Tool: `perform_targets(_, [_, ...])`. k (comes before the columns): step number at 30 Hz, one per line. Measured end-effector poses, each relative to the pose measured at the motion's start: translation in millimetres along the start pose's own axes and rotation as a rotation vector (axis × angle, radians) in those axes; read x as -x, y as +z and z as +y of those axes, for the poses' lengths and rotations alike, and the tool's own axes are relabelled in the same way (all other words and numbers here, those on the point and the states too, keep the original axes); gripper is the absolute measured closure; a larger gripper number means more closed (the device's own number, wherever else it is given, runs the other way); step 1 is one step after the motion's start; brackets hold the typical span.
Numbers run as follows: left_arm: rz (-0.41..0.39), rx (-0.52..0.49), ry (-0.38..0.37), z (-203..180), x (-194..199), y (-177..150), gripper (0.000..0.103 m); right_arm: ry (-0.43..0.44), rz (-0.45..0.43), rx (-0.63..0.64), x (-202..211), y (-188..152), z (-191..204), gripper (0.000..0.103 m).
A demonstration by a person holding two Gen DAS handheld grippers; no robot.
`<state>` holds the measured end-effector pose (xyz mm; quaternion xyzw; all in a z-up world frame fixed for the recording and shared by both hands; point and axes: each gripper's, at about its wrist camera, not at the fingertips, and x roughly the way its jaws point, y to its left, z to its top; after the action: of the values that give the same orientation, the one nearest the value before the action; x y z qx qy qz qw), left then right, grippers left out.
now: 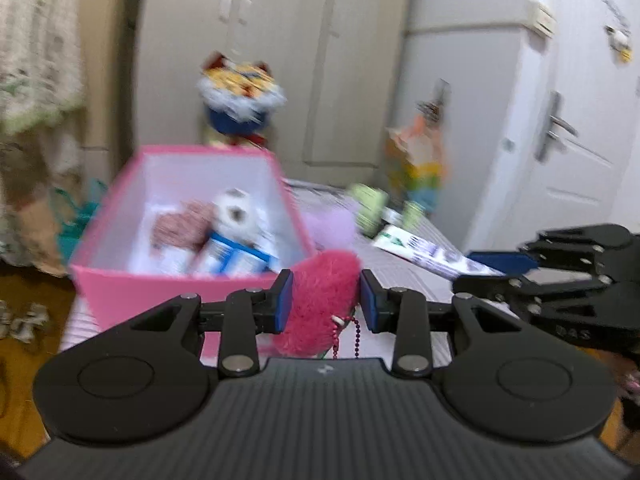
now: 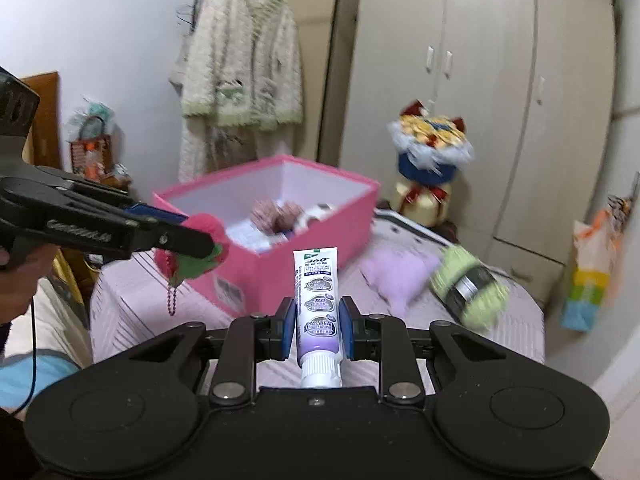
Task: Organize soft objects
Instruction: 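Lift the pompom and toothpaste tube and carry both over the box, then lower the pompom and toothpaste into the box and open both tools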
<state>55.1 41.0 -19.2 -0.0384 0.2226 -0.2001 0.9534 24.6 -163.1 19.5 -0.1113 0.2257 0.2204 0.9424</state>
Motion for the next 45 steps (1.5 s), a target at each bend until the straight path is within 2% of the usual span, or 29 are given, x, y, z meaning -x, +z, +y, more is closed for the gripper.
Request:
perform_targets(4, [-0.039, 0.043, 0.047, 24.0, 1.7, 17.1, 0.069, 0.048, -0.053, 0.024, -20.1, 24.8, 10.0, 0.076])
perform_targets(9, [-0.056, 0.031, 0.151, 46.6, -13.3, 34.1, 0.069, 0.105, -0.052, 0.066, -59.6, 48.4, 22.8, 0.076])
perform_targets(15, [0.014, 0.058, 0.183, 84.2, -55.5, 52.8, 0.069, 0.122, 0.007, 0.092, -119.2, 71.3, 30.4, 0.076])
perform_targets(21, [0.131, 0.057, 0.197, 113.6, -103.7, 63.8, 0.069, 0.147, 0.09, 0.113, -176.3, 87.4, 25.4, 0.076])
perform_targets(26, [0.196, 0.045, 0.237, 124.8, -122.7, 66.1, 0.069, 0.187, 0.166, 0.142, -212.2, 93.6, 22.9, 0.076])
perform_targets(31, [0.236, 0.021, 0.224, 126.5, -132.3, 71.4, 0.068, 0.19, 0.226, 0.191, -234.8, 96.5, 26.8, 0.076])
perform_targets(35, [0.23, -0.017, 0.281, 123.8, -136.5, 72.4, 0.064, 0.172, 0.265, 0.218, -244.0, 94.9, 29.0, 0.073])
perform_targets(36, [0.235, -0.012, 0.282, 124.6, -136.3, 72.5, 0.063, 0.171, 0.267, 0.213, -242.3, 93.4, 28.5, 0.069])
perform_targets(37, [0.237, -0.003, 0.273, 124.8, -133.8, 72.0, 0.062, 0.168, 0.257, 0.203, -239.8, 93.7, 26.6, 0.057])
perform_targets(38, [0.238, 0.001, 0.264, 124.6, -131.9, 72.6, 0.061, 0.17, 0.242, 0.191, -232.9, 92.7, 25.1, 0.051])
perform_targets(42, [0.233, 0.003, 0.238, 118.4, -113.6, 71.8, 0.052, 0.191, 0.19, 0.14, -199.6, 93.3, 16.7, 0.051])
perform_targets(45, [0.226, -0.007, 0.22, 110.6, -97.4, 73.7, 0.048, 0.19, 0.156, 0.118, -173.0, 94.6, 9.7, 0.046])
